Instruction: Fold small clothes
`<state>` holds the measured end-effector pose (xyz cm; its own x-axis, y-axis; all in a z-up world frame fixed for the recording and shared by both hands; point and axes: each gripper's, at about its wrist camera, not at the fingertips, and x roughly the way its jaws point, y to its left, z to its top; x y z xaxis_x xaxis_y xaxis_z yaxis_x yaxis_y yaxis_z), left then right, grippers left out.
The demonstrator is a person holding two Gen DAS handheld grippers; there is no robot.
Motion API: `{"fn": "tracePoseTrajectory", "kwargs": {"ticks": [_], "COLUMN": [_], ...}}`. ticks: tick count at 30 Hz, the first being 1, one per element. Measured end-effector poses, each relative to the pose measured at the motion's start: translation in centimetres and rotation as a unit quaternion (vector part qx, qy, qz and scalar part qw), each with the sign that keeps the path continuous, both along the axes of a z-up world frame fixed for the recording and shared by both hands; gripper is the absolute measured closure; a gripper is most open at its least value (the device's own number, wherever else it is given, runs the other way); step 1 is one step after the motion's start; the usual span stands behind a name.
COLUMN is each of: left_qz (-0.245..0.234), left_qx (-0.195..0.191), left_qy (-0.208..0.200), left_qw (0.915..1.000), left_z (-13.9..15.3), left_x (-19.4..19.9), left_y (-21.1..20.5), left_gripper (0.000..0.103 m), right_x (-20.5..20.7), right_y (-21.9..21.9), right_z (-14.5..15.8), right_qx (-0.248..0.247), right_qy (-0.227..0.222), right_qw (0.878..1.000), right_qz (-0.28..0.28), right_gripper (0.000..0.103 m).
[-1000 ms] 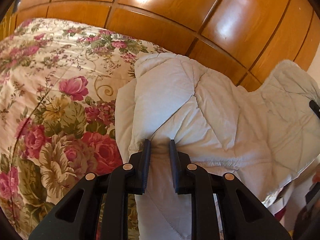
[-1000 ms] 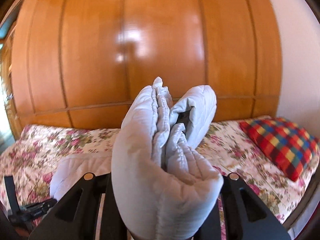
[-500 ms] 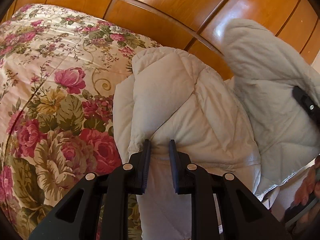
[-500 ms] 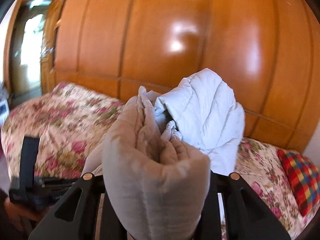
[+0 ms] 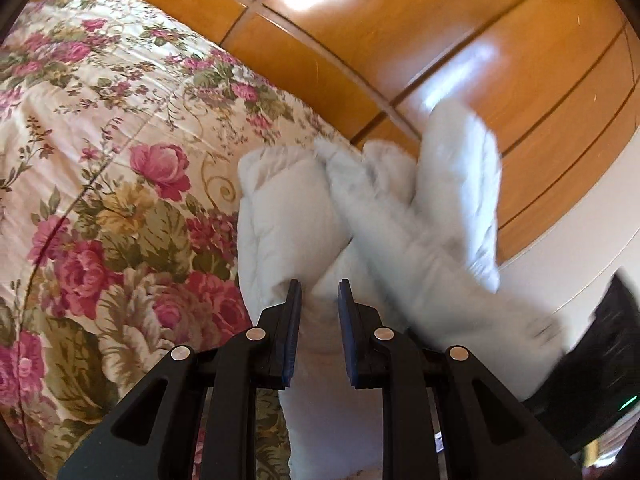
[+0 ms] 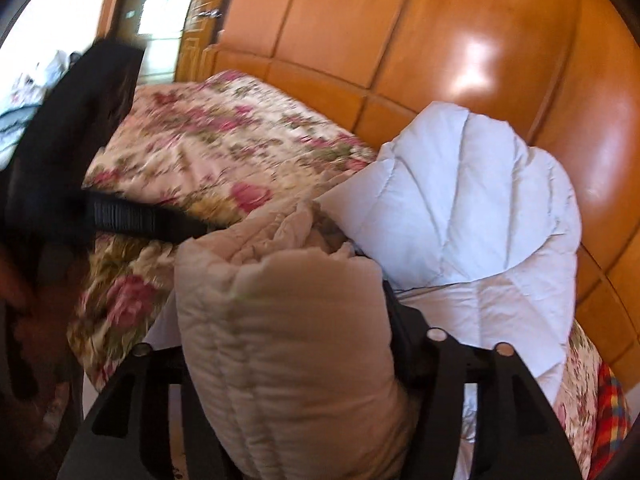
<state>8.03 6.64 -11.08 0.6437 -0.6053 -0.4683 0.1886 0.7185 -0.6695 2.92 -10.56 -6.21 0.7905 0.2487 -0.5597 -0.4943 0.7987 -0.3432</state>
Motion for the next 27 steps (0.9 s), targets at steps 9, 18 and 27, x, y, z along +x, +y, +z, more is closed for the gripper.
{"fn": "tracePoseTrajectory", "kwargs": {"ticks": [9,18,27], "left_qz": [-0.064,-0.109,-0.089], "left_qx": [-0.03,0.124,0.074], "left_qy": [-0.04,-0.037,-0.042], "left_qw": [0.9967,0.9855,0.9924], "left_z": [4.3,6.3,5.9], "left_x": [1.1,5.6,4.8], "left_y": [-1.8,-8.4,-6.4], "left_gripper": [0.044,0.08,0.086], "right_x": [-0.9,-3.7,-6.2], "right_y": [-0.2,-3.2,-16.3], "right_z": [-1.3,1.1,7.2], "right_qx": [-0.004,0.006,0.195], "right_qy": [-0.001,-0.028,-0.026], "right_qw": [1.0,0.999,0.98], "right_qz": [0.028,0.036,0.006], "right_gripper": [0.031,0.029,0.024]}}
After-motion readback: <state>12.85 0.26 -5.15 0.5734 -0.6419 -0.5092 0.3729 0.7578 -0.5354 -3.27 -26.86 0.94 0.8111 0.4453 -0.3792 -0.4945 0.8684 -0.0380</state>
